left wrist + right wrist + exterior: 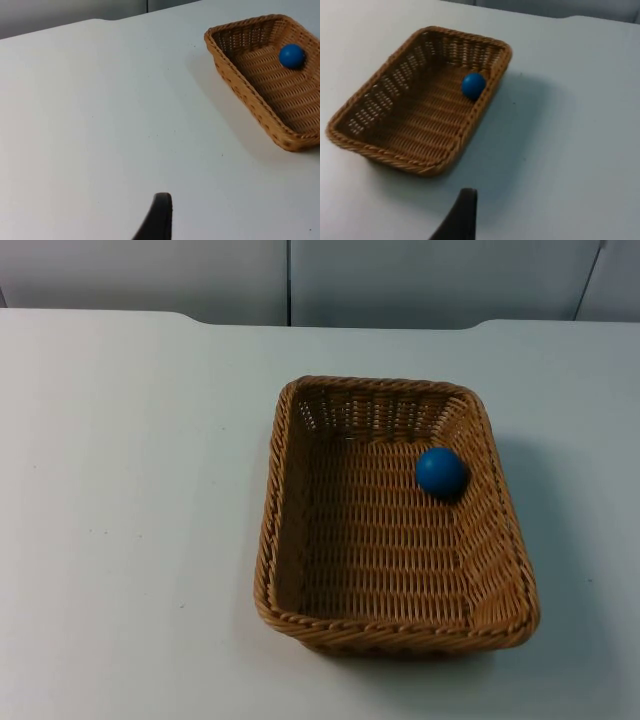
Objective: Pick up the basket with the left hand and place the ball into the basket with the right hand.
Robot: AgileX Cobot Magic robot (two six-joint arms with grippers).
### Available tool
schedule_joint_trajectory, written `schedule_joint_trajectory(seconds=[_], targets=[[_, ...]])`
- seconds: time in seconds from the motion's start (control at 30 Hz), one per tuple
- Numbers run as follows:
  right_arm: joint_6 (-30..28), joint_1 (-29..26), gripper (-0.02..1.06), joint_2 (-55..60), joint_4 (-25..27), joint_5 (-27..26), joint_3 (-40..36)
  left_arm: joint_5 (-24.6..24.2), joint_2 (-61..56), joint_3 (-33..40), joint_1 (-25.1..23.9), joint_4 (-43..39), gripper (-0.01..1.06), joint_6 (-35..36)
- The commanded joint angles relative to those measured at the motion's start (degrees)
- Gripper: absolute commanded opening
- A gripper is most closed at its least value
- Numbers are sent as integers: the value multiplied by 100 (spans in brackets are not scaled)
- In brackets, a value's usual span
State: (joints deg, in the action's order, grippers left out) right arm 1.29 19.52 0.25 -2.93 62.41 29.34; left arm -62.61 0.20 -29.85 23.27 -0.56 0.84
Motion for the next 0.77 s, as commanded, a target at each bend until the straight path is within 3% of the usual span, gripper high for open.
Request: schedule_joint_trajectory(seconds=[0.0,0.4,0.73], targets=[[17,-540,92,-25,-3,-61,-22,83,-20,41,22,23,81,36],[17,-1511,92,-25,-3,-61,-22,83,-20,41,-922,23,81,34],[17,-1792,92,-25,-3,-61,-22,83,-20,41,-1500,23,81,34]])
